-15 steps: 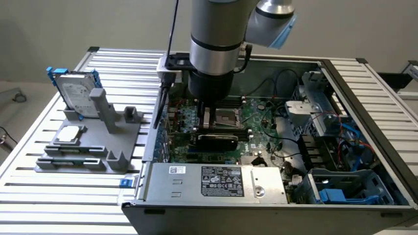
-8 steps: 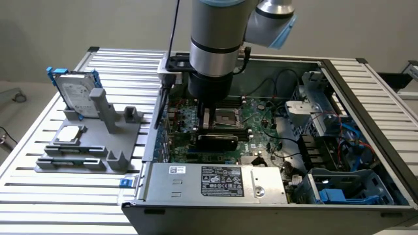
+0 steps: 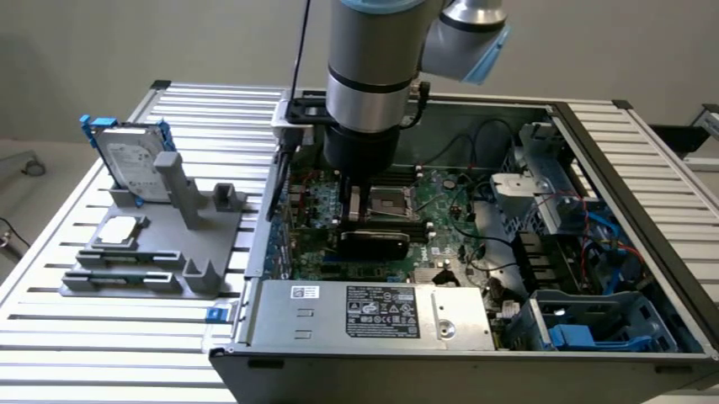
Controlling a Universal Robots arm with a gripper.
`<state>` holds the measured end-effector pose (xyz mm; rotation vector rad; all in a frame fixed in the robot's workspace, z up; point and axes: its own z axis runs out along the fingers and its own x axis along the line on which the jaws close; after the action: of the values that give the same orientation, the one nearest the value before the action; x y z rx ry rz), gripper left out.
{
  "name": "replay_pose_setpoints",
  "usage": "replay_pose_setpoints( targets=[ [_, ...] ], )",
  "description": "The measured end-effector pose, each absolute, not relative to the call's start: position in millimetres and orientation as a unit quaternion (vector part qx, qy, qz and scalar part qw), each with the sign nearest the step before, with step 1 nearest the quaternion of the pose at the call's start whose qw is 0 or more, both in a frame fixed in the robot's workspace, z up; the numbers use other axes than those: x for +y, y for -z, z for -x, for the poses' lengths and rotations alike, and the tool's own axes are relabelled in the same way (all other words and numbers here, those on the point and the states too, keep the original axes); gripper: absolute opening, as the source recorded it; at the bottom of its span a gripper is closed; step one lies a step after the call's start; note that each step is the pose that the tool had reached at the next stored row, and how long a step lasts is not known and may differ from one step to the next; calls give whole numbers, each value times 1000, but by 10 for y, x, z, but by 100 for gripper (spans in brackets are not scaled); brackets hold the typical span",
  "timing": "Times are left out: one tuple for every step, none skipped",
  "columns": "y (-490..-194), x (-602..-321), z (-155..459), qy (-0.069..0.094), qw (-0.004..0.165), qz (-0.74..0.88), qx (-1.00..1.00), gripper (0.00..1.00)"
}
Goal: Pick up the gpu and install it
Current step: 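Press down on the gpu until it lock into place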
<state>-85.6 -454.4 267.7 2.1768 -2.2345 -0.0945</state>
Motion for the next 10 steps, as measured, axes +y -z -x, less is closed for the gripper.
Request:
replay_pose_setpoints(
  targets=[
    [-2671, -4543, 855, 30, 10, -698, -716, 11],
    [-2669, -4542, 857, 30, 10, -697, -716, 11],
    [-2667, -4542, 858, 30, 11, -697, -716, 11],
    [-2664, -4541, 857, 30, 11, -697, -716, 11],
    [-2661, -4541, 857, 30, 11, -697, -716, 11],
    [-2660, -4542, 858, 30, 11, -697, -716, 11],
    [-2660, -4542, 858, 30, 11, -697, -716, 11],
    [-2661, -4541, 858, 30, 11, -697, -716, 11],
    [-2674, -4540, 858, 30, 10, -697, -716, 11],
    [-2712, -4540, 859, 30, 10, -697, -716, 11]
  ],
)
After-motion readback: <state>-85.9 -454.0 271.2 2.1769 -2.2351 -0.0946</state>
